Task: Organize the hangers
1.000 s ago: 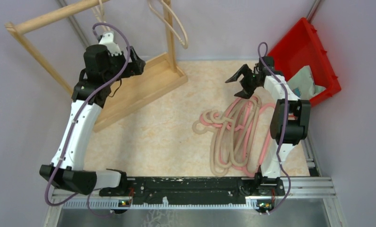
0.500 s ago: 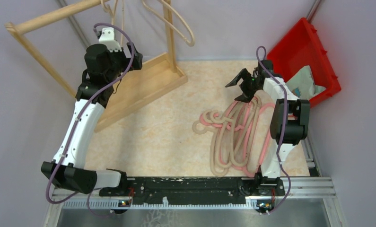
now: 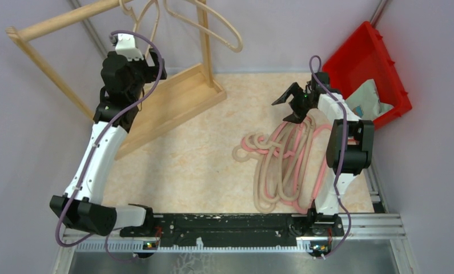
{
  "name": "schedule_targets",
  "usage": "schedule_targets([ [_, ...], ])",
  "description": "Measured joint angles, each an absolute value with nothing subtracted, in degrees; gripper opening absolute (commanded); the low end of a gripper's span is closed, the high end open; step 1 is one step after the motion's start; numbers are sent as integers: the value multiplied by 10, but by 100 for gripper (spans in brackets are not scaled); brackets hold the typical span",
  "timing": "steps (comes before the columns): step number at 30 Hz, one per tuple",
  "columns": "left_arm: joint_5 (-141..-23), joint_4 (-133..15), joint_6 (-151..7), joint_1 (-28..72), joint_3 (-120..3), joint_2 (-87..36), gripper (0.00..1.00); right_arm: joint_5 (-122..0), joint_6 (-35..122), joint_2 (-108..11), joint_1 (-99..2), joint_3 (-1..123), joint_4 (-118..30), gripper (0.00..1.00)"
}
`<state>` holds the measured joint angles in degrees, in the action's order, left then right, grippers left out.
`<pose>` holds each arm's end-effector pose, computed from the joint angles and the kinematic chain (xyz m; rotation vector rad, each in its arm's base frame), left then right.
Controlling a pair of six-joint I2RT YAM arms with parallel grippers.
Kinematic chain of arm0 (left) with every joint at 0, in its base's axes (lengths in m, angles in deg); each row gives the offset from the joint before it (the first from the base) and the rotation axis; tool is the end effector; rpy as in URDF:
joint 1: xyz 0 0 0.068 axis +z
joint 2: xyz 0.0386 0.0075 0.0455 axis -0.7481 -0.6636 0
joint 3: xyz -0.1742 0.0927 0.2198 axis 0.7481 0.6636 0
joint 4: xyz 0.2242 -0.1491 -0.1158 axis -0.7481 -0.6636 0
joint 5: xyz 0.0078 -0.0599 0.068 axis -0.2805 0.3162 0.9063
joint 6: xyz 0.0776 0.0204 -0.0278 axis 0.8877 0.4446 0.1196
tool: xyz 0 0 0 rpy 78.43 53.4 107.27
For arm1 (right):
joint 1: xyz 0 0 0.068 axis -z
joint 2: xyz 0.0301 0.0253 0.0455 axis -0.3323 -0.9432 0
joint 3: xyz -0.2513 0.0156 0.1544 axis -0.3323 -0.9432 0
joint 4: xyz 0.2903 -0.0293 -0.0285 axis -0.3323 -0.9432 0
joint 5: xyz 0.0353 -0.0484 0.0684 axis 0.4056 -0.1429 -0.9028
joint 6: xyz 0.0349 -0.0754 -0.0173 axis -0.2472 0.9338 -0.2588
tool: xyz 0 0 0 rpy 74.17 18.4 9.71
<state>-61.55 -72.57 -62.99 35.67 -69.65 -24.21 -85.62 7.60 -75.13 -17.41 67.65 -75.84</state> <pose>0.3482 -0.0630 0.4886 -0.0234 1.6071 -0.0425 0.4583 0.0242 0.2062 0.7938 2.5285 0.9885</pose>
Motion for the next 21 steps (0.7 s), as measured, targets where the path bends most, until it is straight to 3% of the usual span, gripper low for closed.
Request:
schedule_targets([
  [21, -751, -581, -684, 374, -694, -340, 100, -861, 76, -751, -174, 677, -758, 86],
])
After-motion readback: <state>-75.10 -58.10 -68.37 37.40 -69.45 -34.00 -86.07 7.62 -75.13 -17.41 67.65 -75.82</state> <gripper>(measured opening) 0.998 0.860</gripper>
